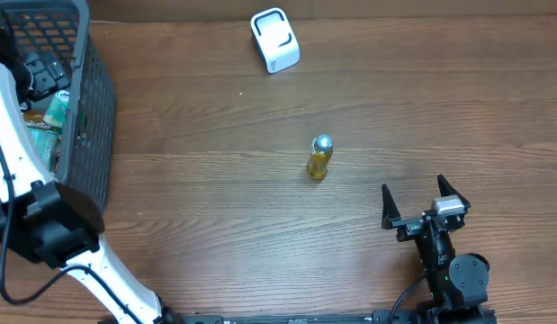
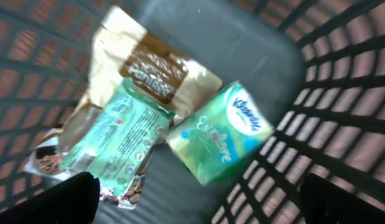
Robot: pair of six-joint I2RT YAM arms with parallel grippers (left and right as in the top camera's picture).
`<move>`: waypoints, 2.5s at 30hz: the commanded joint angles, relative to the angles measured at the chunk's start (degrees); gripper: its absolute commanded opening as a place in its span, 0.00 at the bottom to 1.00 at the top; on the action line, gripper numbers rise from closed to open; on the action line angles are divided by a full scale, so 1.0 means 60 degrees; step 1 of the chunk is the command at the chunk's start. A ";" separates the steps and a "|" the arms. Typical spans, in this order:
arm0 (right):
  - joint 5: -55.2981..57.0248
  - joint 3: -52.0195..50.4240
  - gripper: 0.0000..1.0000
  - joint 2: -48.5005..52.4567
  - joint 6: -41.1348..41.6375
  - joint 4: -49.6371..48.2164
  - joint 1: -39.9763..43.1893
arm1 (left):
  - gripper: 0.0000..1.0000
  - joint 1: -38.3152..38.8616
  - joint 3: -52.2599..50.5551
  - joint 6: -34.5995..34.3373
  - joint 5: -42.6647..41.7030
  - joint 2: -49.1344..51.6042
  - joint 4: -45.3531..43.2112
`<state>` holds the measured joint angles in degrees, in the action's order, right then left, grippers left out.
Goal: Scan the item barcode
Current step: 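Move the left gripper back over the grey basket, then reach into the basket and grasp the Kleenex tissue pack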
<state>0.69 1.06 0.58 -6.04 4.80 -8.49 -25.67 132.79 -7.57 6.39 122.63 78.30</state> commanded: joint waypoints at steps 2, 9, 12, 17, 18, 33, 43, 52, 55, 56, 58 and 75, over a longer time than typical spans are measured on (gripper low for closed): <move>0.0091 -0.0102 1.00 -0.0069 -0.0040 -0.0018 0.0025 | 1.00 -0.0124 0.0066 0.0736 -0.0331 0.0980 0.0076; 0.0091 -0.0102 1.00 -0.0069 -0.0040 -0.0018 0.0025 | 1.00 -0.0127 0.0062 0.1067 -0.0681 0.1858 -0.0117; 0.0091 -0.0102 1.00 -0.0069 -0.0036 -0.0018 0.0025 | 0.99 -0.0131 0.0062 0.1169 -0.0907 0.2014 -0.0229; 0.0091 -0.0102 1.00 -0.0069 -0.0040 -0.0018 0.0025 | 1.00 -0.0168 0.0062 0.1202 -0.0903 0.2055 -0.0357; 0.0091 -0.0102 1.00 -0.0069 -0.0036 -0.0018 0.0025 | 1.00 -0.0168 0.0062 0.1198 -0.0903 0.2055 -0.0353; 0.0091 -0.0102 1.00 -0.0069 -0.0040 -0.0018 0.0025 | 1.00 -0.0164 0.0055 0.1115 -0.0903 0.2146 -0.0138; 0.0091 -0.0102 1.00 -0.0069 -0.0040 -0.0018 0.0025 | 0.94 -0.0164 0.0000 0.1118 -0.0900 0.2186 -0.0342; 0.0091 -0.0102 1.00 -0.0069 -0.0040 -0.0018 0.0025 | 0.68 -0.0168 0.0018 0.1122 -0.0892 0.2182 -0.0561; 0.0091 -0.0102 1.00 -0.0069 -0.0040 -0.0018 0.0025 | 0.60 -0.0164 0.0022 0.1122 -0.0896 0.2146 -0.0499; 0.0091 -0.0102 1.00 -0.0069 -0.0036 -0.0018 0.0025 | 0.57 -0.0164 0.0022 0.1122 -0.0896 0.2120 -0.0477; 0.0091 -0.0102 1.00 -0.0069 -0.0036 -0.0018 0.0025 | 0.56 -0.0164 0.0026 0.1115 -0.0896 0.2014 -0.0441; 0.0091 -0.0102 1.00 -0.0069 -0.0040 -0.0018 0.0025 | 0.51 -0.0178 0.0015 0.0539 -0.1075 0.1417 0.0284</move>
<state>0.67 1.06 0.58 -6.02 4.80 -8.49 -26.35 132.79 -2.87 0.99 133.49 79.37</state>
